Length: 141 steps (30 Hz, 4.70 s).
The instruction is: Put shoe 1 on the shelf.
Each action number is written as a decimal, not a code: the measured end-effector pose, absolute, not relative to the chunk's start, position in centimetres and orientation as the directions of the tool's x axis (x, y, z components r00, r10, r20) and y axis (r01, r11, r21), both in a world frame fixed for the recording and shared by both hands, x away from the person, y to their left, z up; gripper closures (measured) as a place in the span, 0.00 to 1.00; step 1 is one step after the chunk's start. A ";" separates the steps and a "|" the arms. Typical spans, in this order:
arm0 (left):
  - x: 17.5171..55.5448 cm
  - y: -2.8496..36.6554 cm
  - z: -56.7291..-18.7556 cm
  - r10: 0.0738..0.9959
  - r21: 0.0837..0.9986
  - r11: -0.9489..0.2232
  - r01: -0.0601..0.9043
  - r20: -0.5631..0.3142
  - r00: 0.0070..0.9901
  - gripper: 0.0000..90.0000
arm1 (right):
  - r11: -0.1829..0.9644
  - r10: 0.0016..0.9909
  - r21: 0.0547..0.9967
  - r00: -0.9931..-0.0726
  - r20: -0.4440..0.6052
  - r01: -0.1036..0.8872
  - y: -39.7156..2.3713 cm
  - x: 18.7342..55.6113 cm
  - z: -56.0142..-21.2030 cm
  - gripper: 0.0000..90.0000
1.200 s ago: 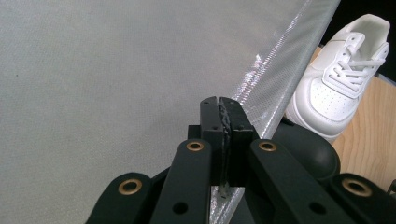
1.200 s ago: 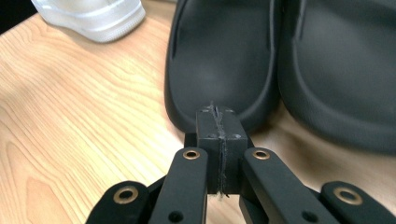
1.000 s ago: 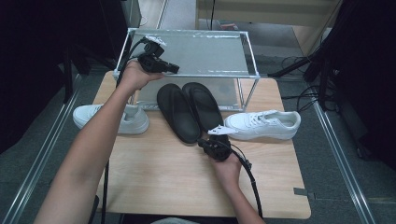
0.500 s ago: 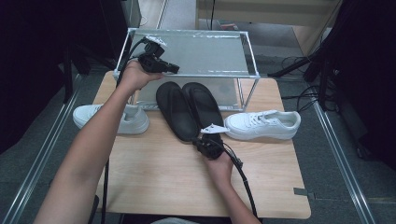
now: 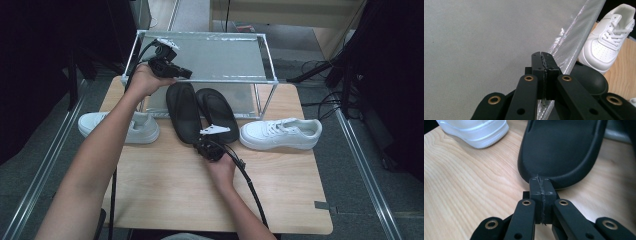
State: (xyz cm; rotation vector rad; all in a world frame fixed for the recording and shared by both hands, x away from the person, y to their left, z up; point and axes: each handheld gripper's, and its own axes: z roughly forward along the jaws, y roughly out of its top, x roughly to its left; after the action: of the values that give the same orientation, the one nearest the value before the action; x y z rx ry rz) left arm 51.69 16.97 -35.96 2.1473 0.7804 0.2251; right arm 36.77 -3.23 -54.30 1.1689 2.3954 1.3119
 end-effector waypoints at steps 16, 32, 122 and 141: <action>51.7 16.9 -36.0 0.598 0.760 -0.476 0.443 -0.090 0.796 1.00 | 0.307 0.708 0.784 -0.680 0.191 0.540 0.3 40.5 -52.7 1.00; 51.8 17.1 -36.1 0.595 0.763 -0.468 0.445 -0.100 0.797 1.00 | 0.287 0.727 0.756 -0.648 0.228 0.589 3.2 45.2 -52.7 1.00; 51.9 17.2 -36.0 0.591 0.753 -0.474 0.456 -0.112 0.799 1.00 | 0.279 0.801 0.738 -0.573 0.175 0.615 -7.8 42.8 -51.8 1.00; 51.9 17.2 -36.1 0.598 0.762 -0.454 0.462 -0.123 0.792 0.98 | 0.250 0.789 0.738 -0.573 0.220 0.627 -5.9 44.9 -51.9 1.00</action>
State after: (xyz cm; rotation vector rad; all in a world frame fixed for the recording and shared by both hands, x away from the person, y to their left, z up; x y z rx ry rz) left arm 51.86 17.24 -36.06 2.1278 0.7829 0.2046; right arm 44.86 -5.89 -51.92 1.3354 2.3212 1.2253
